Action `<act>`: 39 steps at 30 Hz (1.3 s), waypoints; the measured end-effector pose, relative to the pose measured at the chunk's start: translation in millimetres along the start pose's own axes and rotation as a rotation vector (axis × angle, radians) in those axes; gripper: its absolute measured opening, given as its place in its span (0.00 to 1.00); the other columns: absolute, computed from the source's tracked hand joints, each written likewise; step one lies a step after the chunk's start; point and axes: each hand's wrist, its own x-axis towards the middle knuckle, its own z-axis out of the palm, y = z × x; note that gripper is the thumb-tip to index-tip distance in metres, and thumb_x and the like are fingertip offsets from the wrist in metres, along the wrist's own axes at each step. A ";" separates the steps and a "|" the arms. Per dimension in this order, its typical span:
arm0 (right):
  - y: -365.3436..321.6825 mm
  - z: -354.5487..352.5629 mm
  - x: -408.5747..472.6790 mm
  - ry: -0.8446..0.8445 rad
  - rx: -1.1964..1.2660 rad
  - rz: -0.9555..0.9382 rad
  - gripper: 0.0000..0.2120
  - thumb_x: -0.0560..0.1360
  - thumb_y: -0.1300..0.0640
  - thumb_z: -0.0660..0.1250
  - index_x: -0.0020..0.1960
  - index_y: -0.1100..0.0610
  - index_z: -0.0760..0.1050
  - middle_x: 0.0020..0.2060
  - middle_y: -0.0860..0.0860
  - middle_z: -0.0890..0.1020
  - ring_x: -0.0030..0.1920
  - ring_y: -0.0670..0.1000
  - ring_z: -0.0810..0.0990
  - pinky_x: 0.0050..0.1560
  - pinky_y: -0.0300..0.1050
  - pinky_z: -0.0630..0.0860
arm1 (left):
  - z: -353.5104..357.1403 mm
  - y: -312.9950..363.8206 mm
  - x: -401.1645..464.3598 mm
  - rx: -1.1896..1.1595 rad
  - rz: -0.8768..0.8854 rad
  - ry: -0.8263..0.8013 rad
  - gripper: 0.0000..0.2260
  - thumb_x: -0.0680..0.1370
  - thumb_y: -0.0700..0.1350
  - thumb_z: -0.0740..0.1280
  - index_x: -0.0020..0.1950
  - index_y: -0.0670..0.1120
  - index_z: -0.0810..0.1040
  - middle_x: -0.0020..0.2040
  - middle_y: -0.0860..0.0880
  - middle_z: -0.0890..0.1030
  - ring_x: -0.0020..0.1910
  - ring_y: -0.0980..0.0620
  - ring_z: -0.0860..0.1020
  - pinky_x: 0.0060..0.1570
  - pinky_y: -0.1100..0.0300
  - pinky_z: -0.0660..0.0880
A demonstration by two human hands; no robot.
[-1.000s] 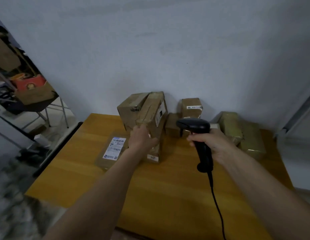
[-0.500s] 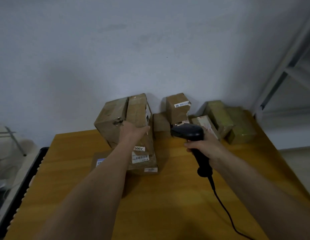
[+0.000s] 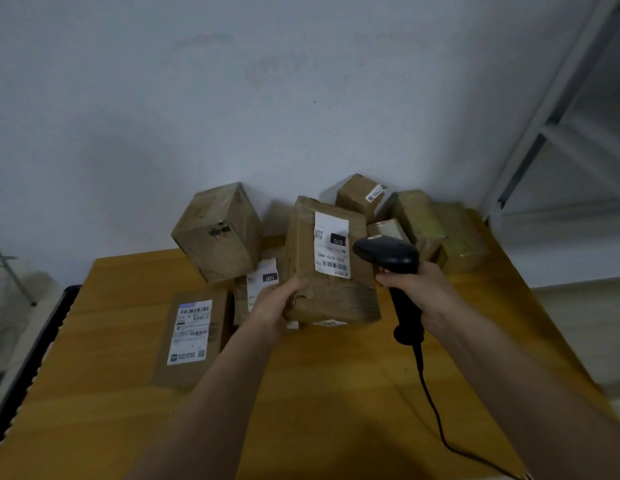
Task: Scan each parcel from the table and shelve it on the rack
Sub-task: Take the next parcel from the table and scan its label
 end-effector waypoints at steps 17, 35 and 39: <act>4.2 -48.2 -27.6 -0.056 -0.018 -0.022 0.12 0.72 0.62 0.72 0.55 0.57 0.78 0.48 0.51 0.80 0.51 0.52 0.76 0.45 0.46 0.70 | 36.1 -49.1 -37.1 0.055 -0.058 -0.291 0.42 0.63 0.25 0.72 0.73 0.49 0.65 0.58 0.40 0.81 0.54 0.40 0.80 0.46 0.48 0.78; 10.2 -58.0 -43.7 -0.088 -0.162 -0.300 0.13 0.75 0.64 0.69 0.57 0.54 0.79 0.48 0.51 0.82 0.44 0.42 0.76 0.39 0.32 0.70 | 55.4 11.6 -26.0 -0.143 0.185 -0.018 0.47 0.62 0.21 0.71 0.73 0.54 0.62 0.65 0.40 0.75 0.61 0.41 0.75 0.35 0.55 0.77; 12.2 -60.1 -43.4 -0.095 -0.155 -0.289 0.11 0.75 0.63 0.69 0.56 0.55 0.78 0.49 0.49 0.81 0.50 0.42 0.75 0.43 0.34 0.67 | 59.6 12.8 -26.5 -0.118 0.193 -0.017 0.46 0.65 0.22 0.71 0.76 0.53 0.60 0.64 0.41 0.75 0.59 0.43 0.75 0.42 0.53 0.76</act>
